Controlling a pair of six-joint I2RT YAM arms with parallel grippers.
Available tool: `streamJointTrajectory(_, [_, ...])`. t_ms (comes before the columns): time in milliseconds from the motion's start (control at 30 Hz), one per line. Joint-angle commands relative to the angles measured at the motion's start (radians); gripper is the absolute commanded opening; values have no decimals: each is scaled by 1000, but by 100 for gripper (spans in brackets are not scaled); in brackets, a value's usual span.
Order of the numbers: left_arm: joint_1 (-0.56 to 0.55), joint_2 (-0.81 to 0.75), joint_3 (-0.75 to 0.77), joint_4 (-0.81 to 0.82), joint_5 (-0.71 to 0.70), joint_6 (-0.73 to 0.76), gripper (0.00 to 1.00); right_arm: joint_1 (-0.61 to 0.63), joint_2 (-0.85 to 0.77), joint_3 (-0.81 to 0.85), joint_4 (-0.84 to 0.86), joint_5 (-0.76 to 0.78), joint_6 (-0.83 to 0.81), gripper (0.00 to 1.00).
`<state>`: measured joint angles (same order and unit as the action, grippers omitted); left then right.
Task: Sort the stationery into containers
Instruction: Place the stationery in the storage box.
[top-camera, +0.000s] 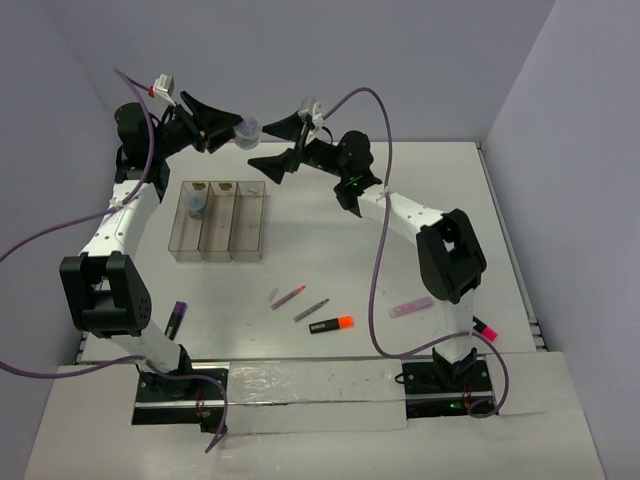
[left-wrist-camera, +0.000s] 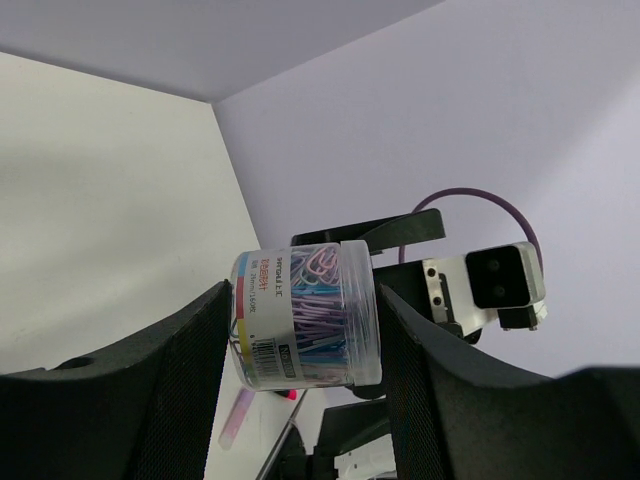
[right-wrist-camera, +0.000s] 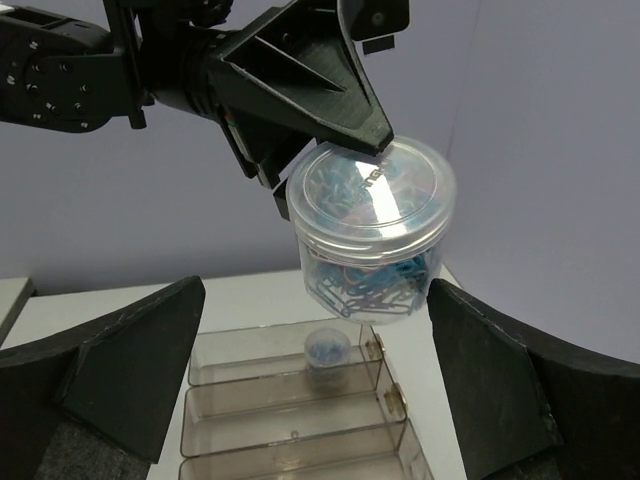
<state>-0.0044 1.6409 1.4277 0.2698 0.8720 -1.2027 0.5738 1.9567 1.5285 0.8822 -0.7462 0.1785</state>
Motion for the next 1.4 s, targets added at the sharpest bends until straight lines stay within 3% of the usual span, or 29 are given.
streamJointTrajectory(0, [3,-7,13,98,34,-50,0,16,51,84,67,23,18,100])
streamJointTrajectory(433, [3,5,-26,112,53,-67,0,21,107,190,22,60,30,97])
streamJointTrajectory(600, [3,10,-13,120,58,-72,0,21,137,245,-22,45,36,81])
streamJointTrajectory(867, [3,19,4,141,67,-87,0,21,132,215,-33,43,16,93])
streamJointTrajectory(1367, [3,30,41,136,74,-91,0,24,134,170,8,54,42,93])
